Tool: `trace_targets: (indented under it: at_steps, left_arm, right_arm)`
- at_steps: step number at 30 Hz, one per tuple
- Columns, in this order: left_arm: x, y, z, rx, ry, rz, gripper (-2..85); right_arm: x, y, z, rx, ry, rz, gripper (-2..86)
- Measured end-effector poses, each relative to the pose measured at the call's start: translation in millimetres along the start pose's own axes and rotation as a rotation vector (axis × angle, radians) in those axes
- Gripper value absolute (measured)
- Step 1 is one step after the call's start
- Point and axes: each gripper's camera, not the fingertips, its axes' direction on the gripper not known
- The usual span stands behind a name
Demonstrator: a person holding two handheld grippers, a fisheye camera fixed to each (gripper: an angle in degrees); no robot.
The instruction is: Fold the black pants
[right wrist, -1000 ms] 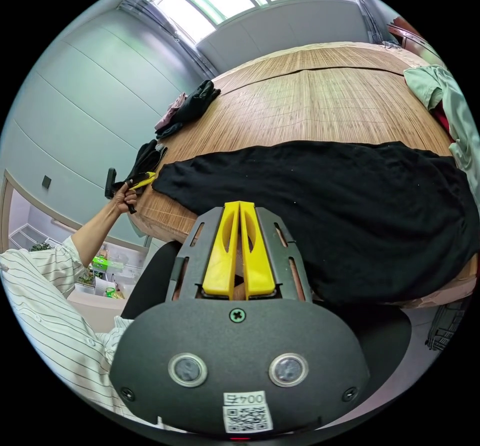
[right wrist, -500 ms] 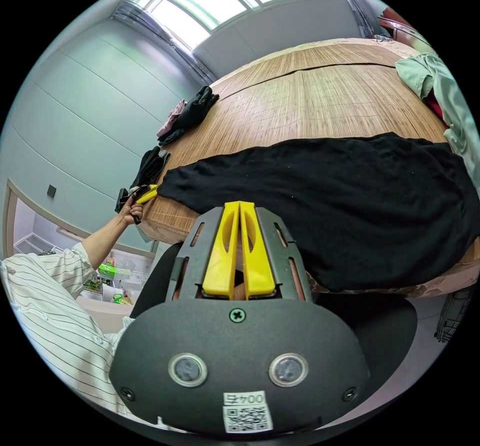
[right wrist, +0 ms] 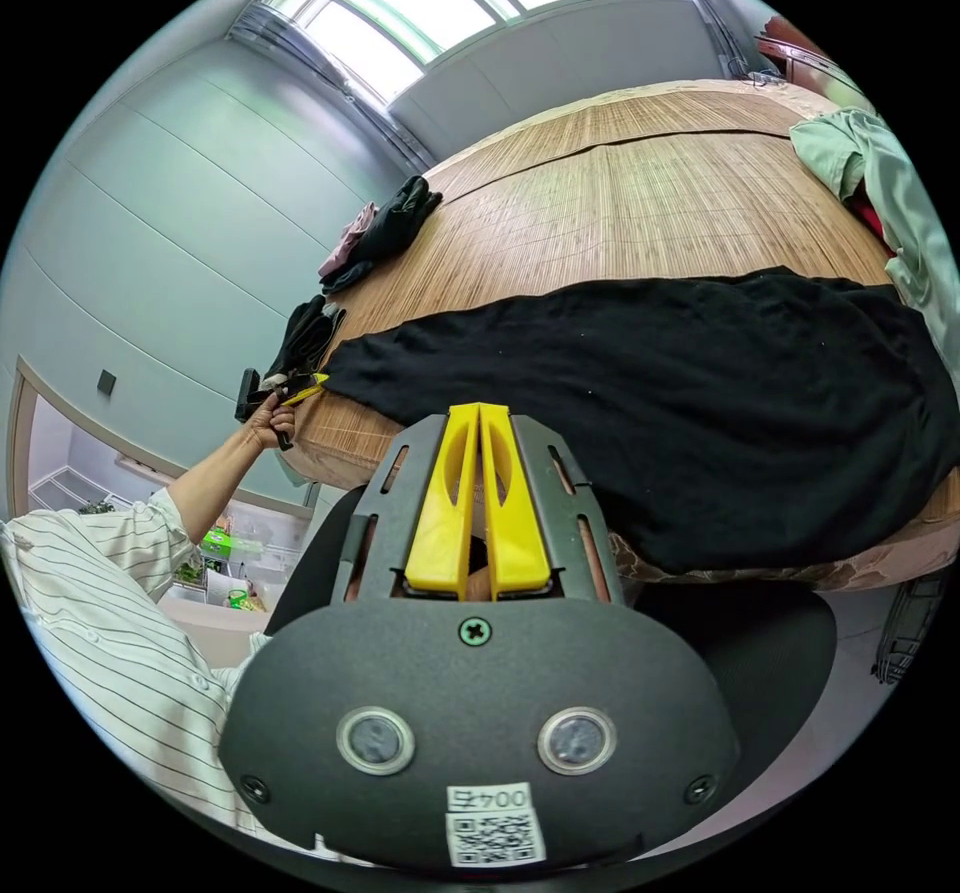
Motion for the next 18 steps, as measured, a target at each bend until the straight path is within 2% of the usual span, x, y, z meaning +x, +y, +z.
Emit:
trace_targets:
  at_steps: [10,15,18]
  left_arm:
    - [-5.0,40.3,-52.2,0.020,-0.251,-0.067,2.9]
    - [-30.3,78.1,-101.1,0.215,-0.141,-0.097,5.3]
    - [-34.3,93.9,-128.5,0.312,-0.192,-0.186,5.7]
  right_arm:
    - [-8.8,9.5,-4.7,0.007,-0.009,-0.003,-0.7]
    - [-17.9,13.9,0.1,-0.006,-0.012,-0.019,-0.7]
    - [-22.8,14.9,-0.7,-0.001,-0.005,-0.025,-0.7]
